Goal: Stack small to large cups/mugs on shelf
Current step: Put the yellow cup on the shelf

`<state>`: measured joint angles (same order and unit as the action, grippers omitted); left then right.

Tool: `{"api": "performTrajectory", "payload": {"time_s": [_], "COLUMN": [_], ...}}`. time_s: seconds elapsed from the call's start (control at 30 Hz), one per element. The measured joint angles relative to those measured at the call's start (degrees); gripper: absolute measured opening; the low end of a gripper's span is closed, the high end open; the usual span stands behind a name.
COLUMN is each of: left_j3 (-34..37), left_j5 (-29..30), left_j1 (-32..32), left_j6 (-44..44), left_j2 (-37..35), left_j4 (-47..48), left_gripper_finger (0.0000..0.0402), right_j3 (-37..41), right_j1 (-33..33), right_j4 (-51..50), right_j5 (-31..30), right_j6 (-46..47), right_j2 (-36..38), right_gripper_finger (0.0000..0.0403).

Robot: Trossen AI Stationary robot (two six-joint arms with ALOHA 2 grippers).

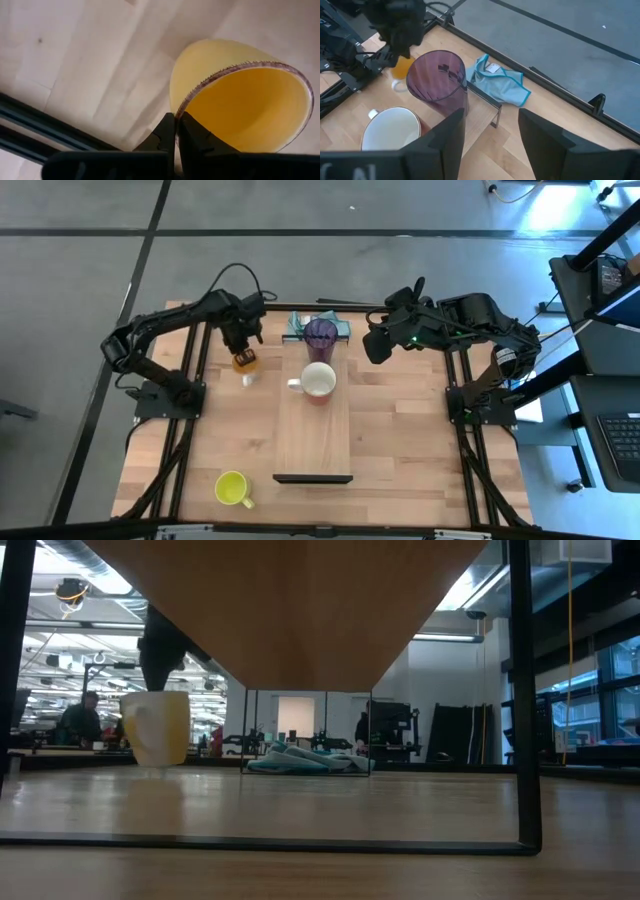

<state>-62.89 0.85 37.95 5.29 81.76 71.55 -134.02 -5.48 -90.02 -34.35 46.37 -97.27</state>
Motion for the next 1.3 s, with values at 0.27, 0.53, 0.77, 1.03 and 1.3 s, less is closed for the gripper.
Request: {"api": "performTrajectory", "payload": {"time_s": [0.27,0.53,0.77,1.03,1.3], "left_j3": [0.0,-0.1,-0.1,-0.1,-0.1], "left_j5": [0.8,0.1,0.8,-0.4,-0.3], "left_j1": [-9.9,-21.3,-28.2,-32.4,-32.2], "left_j6": [4.5,5.4,5.9,5.8,2.2], "left_j2": [-3.7,-7.8,-7.9,-7.9,-7.9], "left_j4": [4.7,5.0,5.9,6.1,6.0], "left_gripper_finger": [0.0000,0.0000,0.0000,0.0000,0.0000], "right_j3": [0.0,0.0,0.0,0.0,0.0], "right_j1": [0.0,0.5,0.8,0.8,0.8], "right_j4": [0.0,0.0,0.0,0.0,0.0], "right_j5": [0.9,1.0,1.4,1.5,2.5], "right_j6": [-0.2,-0.5,-1.9,-2.2,-2.2], "right_j2": [0.3,1.2,1.5,1.5,1.5], "right_gripper_finger": [0.0186,0.0186,0.0186,0.0186,0.0186]}}
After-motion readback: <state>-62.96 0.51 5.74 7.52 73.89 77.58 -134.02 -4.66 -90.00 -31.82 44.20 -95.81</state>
